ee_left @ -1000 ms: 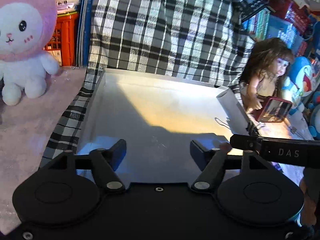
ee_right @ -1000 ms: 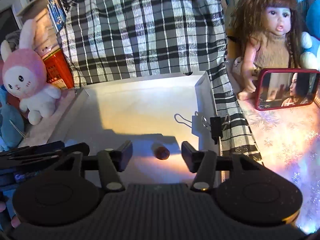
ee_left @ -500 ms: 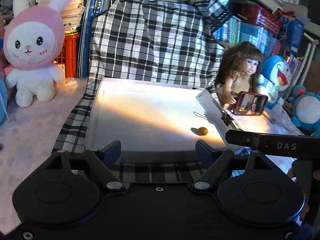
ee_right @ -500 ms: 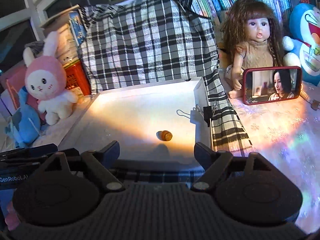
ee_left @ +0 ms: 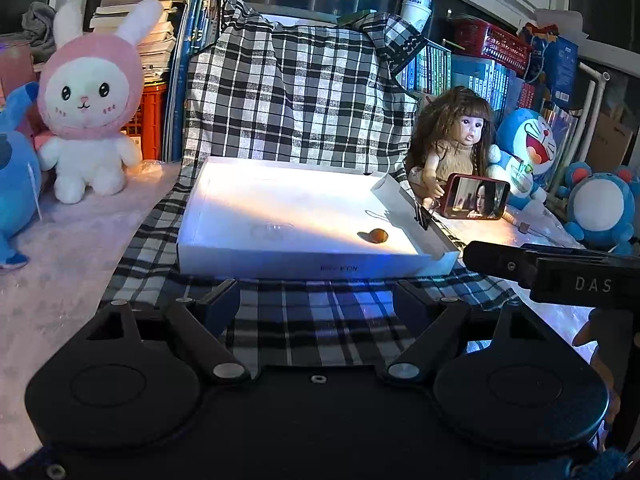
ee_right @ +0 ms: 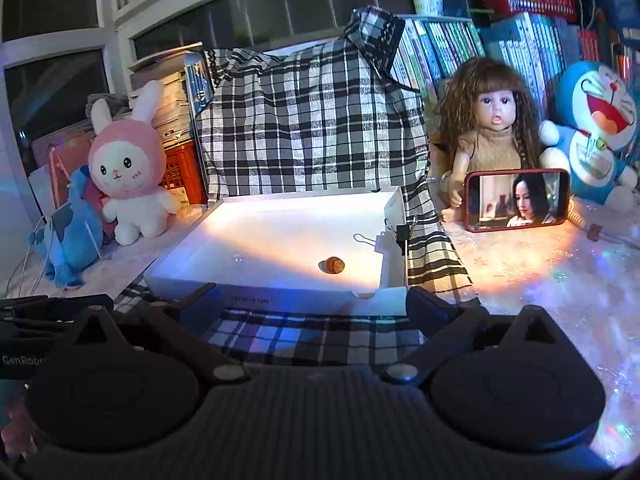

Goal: Organize rigid objects
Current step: 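Withdraw both tools from the tray back toward the items on the cloth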

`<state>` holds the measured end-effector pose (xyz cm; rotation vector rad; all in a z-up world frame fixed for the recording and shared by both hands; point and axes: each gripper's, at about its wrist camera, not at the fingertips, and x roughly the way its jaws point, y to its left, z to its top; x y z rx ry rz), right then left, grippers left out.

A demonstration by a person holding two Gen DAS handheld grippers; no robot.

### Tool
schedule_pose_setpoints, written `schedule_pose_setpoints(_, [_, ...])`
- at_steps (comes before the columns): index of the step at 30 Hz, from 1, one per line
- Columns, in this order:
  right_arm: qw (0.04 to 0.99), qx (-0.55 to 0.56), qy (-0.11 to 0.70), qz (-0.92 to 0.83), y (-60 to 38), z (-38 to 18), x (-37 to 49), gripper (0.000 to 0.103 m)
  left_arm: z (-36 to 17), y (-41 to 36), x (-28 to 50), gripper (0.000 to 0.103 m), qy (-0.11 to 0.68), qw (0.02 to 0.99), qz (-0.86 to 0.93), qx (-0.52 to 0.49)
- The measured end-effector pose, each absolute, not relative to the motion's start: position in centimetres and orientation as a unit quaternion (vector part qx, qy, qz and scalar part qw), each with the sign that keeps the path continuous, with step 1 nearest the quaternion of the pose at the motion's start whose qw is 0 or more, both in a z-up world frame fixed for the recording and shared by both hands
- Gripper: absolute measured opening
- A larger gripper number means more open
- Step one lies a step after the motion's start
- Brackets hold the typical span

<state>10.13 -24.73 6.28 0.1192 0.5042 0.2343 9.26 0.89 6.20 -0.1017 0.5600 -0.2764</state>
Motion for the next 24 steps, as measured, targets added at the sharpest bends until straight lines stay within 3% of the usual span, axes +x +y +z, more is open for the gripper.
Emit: schedule_pose_setpoints(24, [0.971,0.016,0.214,0.102,-24.7,2.9,2.7,0.103,2.6,0.6,2.0,0.084,0.256,0.956,-0.145,-0.022])
